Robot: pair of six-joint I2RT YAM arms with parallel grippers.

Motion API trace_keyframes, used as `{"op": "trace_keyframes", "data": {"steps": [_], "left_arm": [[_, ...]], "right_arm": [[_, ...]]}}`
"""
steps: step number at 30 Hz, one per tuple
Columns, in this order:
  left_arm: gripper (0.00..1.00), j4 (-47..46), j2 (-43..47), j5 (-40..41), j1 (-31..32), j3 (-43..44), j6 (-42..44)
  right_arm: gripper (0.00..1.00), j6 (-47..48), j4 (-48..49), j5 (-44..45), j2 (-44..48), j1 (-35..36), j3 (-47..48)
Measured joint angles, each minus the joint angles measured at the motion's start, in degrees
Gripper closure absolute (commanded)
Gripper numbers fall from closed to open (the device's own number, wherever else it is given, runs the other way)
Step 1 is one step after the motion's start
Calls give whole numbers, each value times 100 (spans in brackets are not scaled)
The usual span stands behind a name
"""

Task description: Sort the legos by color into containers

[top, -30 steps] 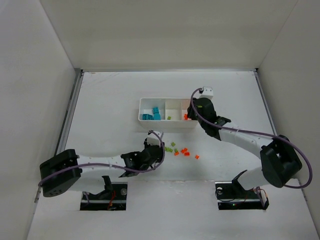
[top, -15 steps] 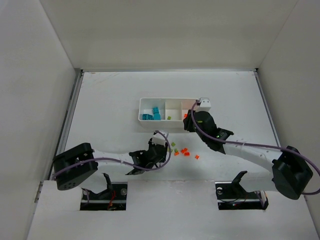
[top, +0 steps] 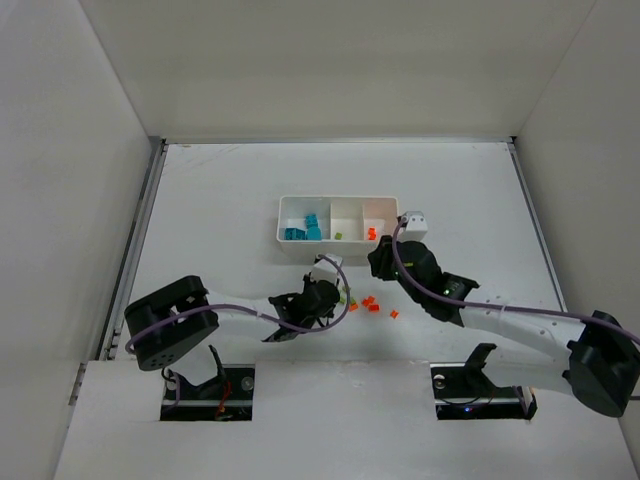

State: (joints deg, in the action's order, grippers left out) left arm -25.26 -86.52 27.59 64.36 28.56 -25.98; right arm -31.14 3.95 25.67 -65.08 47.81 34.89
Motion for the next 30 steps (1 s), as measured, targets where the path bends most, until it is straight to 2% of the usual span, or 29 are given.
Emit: {"op": "trace_keyframes", "data": {"steps": [7,13,17,23,30], "left_arm": [[86,94,61,-22,-22,31,70],[86,341,927,-68,-186,61,70],[85,385,1250,-83,-452,422,136],[85,232,973,-247,-903,1174,254],[84,55,-90,-522,-1436,1961,302]], "right_arm": [[59,-271,-435,4,332,326,-518],[63,-638,-855,24,699,483,-809],[64,-999,-1132,63,804,599,-848],[57,-1692,-1803,365,713,826,-848],[54,-2474,-2658,820,354,1110,-667]]}}
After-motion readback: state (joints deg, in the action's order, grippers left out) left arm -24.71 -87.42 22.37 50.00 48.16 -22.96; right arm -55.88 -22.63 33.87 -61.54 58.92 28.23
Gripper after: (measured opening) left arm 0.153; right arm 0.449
